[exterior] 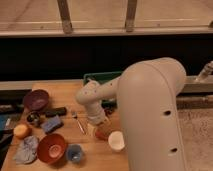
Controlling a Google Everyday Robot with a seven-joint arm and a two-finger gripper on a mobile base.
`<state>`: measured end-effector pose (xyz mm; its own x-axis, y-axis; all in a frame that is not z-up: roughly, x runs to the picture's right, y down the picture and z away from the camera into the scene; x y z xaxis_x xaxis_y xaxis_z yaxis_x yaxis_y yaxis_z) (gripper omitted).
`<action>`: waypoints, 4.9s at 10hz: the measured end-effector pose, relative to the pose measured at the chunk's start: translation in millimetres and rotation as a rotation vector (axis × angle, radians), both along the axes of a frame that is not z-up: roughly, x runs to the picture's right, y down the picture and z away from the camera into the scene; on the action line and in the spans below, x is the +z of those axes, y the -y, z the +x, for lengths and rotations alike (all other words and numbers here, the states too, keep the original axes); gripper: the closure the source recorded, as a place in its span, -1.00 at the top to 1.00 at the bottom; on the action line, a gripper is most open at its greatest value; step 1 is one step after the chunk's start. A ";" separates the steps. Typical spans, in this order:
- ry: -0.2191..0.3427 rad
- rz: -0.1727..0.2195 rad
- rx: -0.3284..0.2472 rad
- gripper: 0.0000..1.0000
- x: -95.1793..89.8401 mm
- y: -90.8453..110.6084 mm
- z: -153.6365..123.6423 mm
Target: Place pepper in purple bowl
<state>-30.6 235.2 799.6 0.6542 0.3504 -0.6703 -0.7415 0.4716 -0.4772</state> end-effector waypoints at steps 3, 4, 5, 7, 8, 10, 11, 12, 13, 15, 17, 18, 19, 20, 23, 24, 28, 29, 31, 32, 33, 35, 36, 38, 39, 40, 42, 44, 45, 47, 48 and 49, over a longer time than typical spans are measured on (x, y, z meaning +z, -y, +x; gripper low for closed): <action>-0.010 -0.032 0.031 0.30 10.1 -8.3 6.4; -0.012 -0.045 0.042 0.26 13.8 -10.9 9.1; -0.009 -0.048 0.045 0.15 15.3 -11.8 9.9; 0.009 -0.053 0.038 -0.20 17.9 -13.5 11.5; 0.010 -0.050 0.040 -0.44 18.3 -13.0 11.5; 0.006 -0.050 0.044 -0.83 18.0 -11.5 13.8; 0.011 -0.047 0.048 -0.97 18.7 -11.7 11.9; 0.014 -0.049 0.043 -1.00 17.9 -12.2 9.6; 0.022 -0.037 0.043 -1.00 16.0 -9.0 9.3; 0.089 0.006 0.095 -1.00 2.5 10.2 4.9; 0.153 0.081 0.114 -1.00 -21.3 42.1 -4.7; 0.183 0.135 0.107 -1.00 -34.4 63.6 -12.4; 0.200 0.185 0.097 -1.00 -40.7 81.7 -18.5; 0.218 0.239 0.097 -1.00 -41.5 102.6 -28.9; 0.279 0.344 0.096 -1.00 -24.4 163.8 -60.7; 0.321 0.379 0.094 -1.00 -21.4 186.8 -85.0; 0.425 0.497 0.098 -1.00 -34.2 262.7 -136.0; 0.424 0.499 0.097 -1.00 -34.0 263.4 -135.0; 0.420 0.500 0.097 -1.00 -33.2 263.9 -132.4; 0.421 0.500 0.097 -1.00 -33.3 263.7 -132.9; 0.422 0.499 0.096 -1.00 -33.4 263.4 -134.0; 0.422 0.501 0.094 -1.00 -33.5 263.7 -133.4; 0.427 0.508 0.089 -1.00 -33.4 264.5 -133.3; 0.469 0.522 0.046 -1.00 -30.4 272.2 -149.0; 0.488 0.523 0.030 -1.00 -28.3 275.3 -161.2; 0.517 0.524 0.000 -1.00 -22.2 282.1 -183.5; 0.578 0.522 -0.055 -1.00 -11.2 292.1 -228.5; 0.659 0.513 -0.093 -1.00 -2.7 298.4 -269.1; 0.690 0.503 -0.104 -1.00 0.1 297.9 -280.7; 0.763 0.467 -0.126 -1.00 3.7 287.4 -308.5; 0.806 0.436 -0.143 -1.00 4.2 274.2 -324.3; 0.832 0.406 -0.161 -1.00 7.6 259.7 -332.7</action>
<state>-363.3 -24.5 807.2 0.9290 0.3187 0.1881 -0.1476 0.7852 -0.6013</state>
